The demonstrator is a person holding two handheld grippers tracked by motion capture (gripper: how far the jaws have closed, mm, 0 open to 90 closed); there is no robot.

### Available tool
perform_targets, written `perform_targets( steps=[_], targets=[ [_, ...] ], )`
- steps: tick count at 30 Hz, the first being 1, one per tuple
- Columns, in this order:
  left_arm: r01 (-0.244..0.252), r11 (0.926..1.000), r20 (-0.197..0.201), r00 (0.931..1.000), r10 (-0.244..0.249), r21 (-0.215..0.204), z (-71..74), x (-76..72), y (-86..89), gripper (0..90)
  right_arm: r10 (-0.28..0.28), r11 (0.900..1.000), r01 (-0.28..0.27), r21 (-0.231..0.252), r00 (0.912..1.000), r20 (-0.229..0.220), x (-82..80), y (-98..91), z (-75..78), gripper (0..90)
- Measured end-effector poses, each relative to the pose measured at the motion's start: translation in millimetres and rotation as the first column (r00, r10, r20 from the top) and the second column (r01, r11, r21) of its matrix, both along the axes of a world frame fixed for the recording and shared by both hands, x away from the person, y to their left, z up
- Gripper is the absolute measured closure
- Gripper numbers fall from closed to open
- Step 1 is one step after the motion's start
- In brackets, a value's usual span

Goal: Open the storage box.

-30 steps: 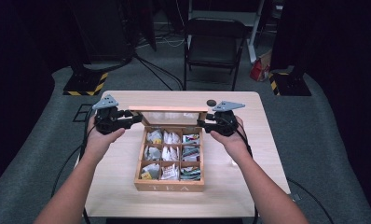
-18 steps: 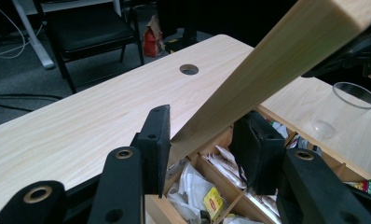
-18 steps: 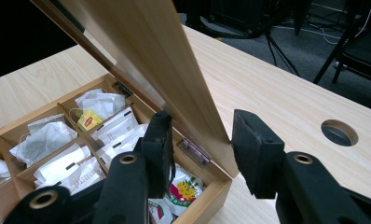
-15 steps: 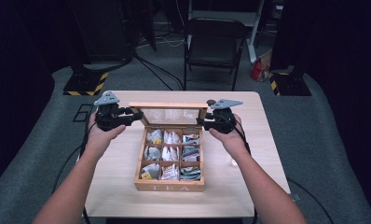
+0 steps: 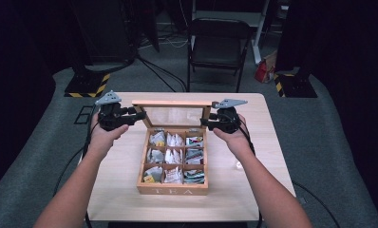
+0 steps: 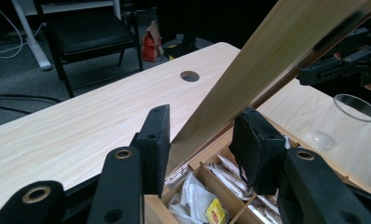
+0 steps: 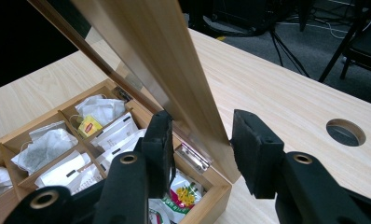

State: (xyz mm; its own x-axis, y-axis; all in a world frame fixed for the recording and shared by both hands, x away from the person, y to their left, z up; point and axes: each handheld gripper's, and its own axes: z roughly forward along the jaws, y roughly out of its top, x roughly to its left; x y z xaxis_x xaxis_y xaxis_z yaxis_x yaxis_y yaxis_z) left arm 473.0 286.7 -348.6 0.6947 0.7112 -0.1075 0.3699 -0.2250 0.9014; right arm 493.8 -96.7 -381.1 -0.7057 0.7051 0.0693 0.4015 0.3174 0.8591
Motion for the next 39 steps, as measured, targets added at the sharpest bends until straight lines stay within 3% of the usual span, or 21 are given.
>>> perform_targets(
  steps=[12, 20, 23, 27, 32, 39],
  targets=[
    [-0.011, 0.9999, 0.003, 0.9999, 0.011, 0.009, -11.9, 7.9, -1.0, 57.1, -0.002, 0.9996, 0.002, 0.027, 0.9999, -0.011, 4.2, -1.0, -1.0, 58.6],
    [-0.015, 0.9997, -0.006, 0.9999, 0.014, -0.02, -23.3, 16.8, -0.2, 58.2, -0.012, 0.9986, 0.014, 0.051, 0.9995, -0.029, 8.7, -1.1, -1.2, 59.1],
    [-0.019, 0.9996, 0.003, 0.9998, 0.019, -0.022, -24.6, 18.5, -0.8, 58.6, -0.01, 0.9992, 0.01, 0.038, 0.9997, -0.024, 10.9, -0.6, 0.1, 59.6],
    [-0.025, 0.9996, -0.007, 0.9996, 0.026, 0.014, -29.0, 22.3, -1.8, 59.0, -0.015, 0.999, 0.016, 0.042, 0.9996, -0.026, 13.7, 0.1, 0.3, 60.0],
    [-0.024, 0.9996, -0.021, 0.9995, 0.024, 0.012, -36.3, 27.4, -1.4, 60.0, -0.025, 0.9991, 0.027, 0.034, 0.999, -0.036, 16.8, 2.1, -1.1, 60.3],
    [-0.031, 0.9994, -0.007, 0.9995, 0.031, 0.012, -39.6, 32.3, -3.0, 61.2, -0.038, 0.9989, 0.039, 0.028, 0.9984, -0.043, 20.8, 3.6, -3.6, 60.5]
  ],
)
